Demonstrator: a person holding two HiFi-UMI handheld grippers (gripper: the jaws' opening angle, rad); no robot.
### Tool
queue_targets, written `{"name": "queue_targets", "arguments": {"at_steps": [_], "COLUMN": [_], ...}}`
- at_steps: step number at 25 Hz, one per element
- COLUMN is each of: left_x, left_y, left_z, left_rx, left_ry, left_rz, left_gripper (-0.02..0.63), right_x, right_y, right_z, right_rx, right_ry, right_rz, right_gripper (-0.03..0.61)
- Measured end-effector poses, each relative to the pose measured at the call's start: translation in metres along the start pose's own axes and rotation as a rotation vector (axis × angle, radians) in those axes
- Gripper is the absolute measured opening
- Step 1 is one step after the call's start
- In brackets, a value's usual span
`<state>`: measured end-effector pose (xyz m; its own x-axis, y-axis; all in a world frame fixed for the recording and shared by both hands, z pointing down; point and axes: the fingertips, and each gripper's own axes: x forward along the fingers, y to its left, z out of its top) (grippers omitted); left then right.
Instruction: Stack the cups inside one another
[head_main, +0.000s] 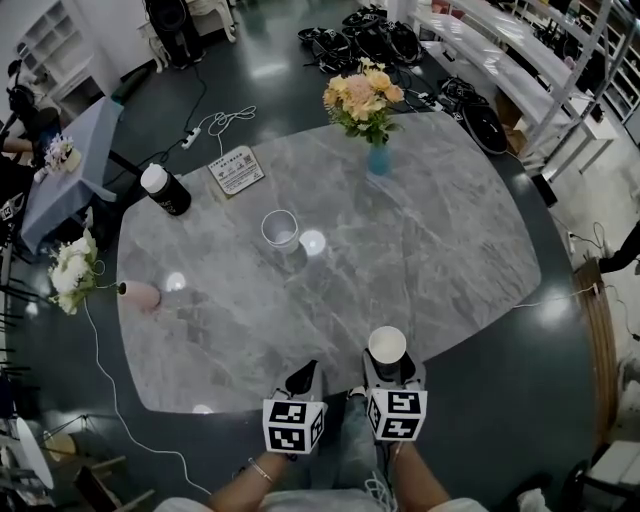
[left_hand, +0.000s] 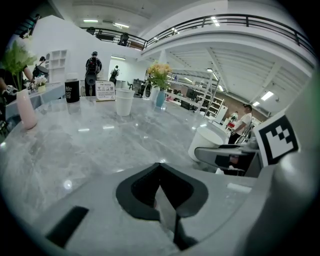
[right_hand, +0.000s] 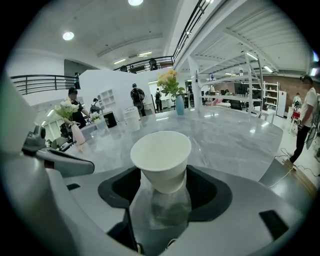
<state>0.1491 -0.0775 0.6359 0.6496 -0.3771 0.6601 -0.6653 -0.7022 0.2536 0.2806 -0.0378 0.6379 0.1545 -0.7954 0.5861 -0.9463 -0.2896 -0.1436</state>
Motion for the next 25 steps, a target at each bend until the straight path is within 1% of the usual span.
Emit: {"name": "queue_targets", "arguments": {"at_steps": [3,13,18,25], "left_x": [0.001,0.0,-0.006,-0.017], "left_y": [0.001,0.007,0.011,0.025], "left_z": [0.001,0.007,0.013,0.025], "left_rx": [-0.005,-0.019,-0.032,-0.062], "left_ry": [-0.002,-0.018,-0.038,-0.076], "left_rz": [0.004,0.014,0.024,0.048], "left_gripper": [-0.003,-0.003,-0.003,-0.003], "right_x": [0.001,0.0,-0.002,0.001], "right_y": [-0.003,-0.003,0.004,0.019], "right_z": [0.002,0.015,0.023,0.046], "right_rx": [-0.001,0.0,-0.005,-0.042], "right_ry": [-0.007,-0.045,-0.05,-0.071], "right_rz": [-0.015,-0.015,-0.003,0.028], "right_gripper": [0.243,0.244,0.243,0.243]}}
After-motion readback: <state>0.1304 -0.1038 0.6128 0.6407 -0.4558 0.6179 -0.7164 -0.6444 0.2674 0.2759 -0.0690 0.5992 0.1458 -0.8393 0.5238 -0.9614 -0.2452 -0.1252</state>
